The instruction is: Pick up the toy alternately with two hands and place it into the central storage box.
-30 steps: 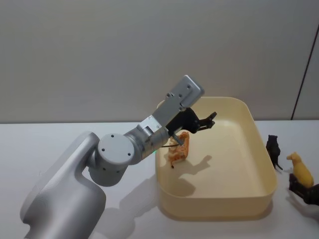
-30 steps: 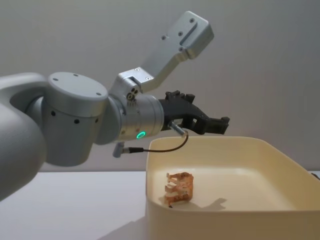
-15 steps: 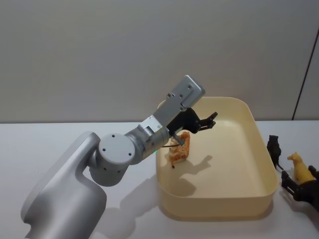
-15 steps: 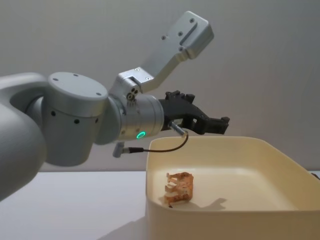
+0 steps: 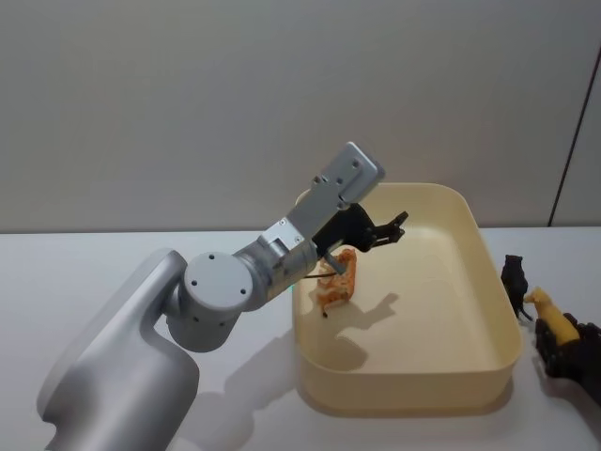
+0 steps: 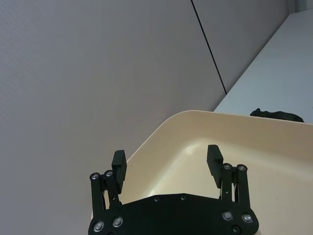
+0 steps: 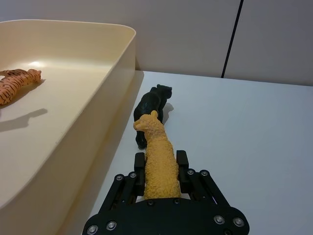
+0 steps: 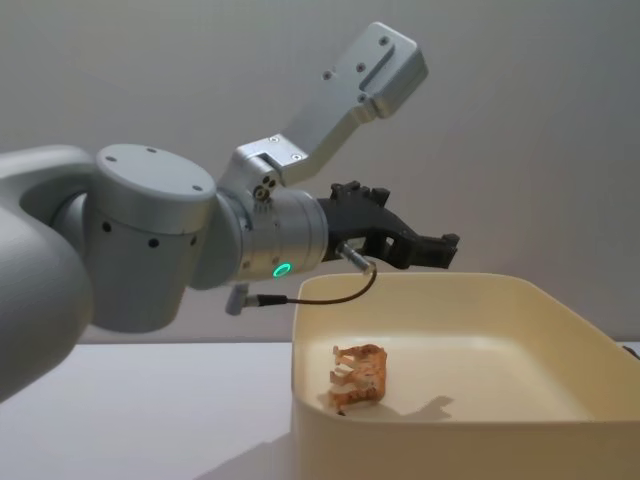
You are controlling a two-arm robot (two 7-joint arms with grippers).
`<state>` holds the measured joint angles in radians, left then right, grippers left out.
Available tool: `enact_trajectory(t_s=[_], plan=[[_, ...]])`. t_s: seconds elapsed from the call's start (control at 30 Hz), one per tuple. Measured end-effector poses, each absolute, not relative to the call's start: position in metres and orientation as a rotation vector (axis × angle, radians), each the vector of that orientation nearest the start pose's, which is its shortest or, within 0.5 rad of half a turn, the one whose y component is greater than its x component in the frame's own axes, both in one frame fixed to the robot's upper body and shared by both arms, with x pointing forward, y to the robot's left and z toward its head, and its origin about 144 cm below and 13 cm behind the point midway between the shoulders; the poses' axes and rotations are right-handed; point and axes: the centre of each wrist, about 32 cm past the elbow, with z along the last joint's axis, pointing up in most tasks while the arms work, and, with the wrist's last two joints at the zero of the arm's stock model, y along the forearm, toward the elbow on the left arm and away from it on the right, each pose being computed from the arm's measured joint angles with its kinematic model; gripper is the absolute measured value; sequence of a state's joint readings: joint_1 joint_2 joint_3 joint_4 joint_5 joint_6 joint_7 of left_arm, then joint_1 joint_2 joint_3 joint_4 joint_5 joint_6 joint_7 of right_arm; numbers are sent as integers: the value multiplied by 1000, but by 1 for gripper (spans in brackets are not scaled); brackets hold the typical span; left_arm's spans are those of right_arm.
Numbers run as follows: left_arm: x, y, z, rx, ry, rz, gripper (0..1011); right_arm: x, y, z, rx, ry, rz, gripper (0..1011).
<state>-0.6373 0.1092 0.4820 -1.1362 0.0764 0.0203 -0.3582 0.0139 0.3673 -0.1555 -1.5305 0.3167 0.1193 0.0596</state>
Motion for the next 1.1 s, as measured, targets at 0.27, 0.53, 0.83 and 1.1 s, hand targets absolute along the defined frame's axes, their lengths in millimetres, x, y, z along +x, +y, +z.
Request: enact_trajectory(t_s=[0.27,0.53,0.83,1.1], plan=[[606,138,1239,254,-384,843,1001,456,-290,1135,-167,66,-1392,357],[606,138,1239,254,-384,843,1001,455,-284,1144,-110,-4,-1396,357],[606,138,1239,254,-384,843,1001,469,-269,1175,-3,-79,-1348,357],[606,138,1239,254,-384,843,1001,492,-253,1202,59,-109,-1297,357]])
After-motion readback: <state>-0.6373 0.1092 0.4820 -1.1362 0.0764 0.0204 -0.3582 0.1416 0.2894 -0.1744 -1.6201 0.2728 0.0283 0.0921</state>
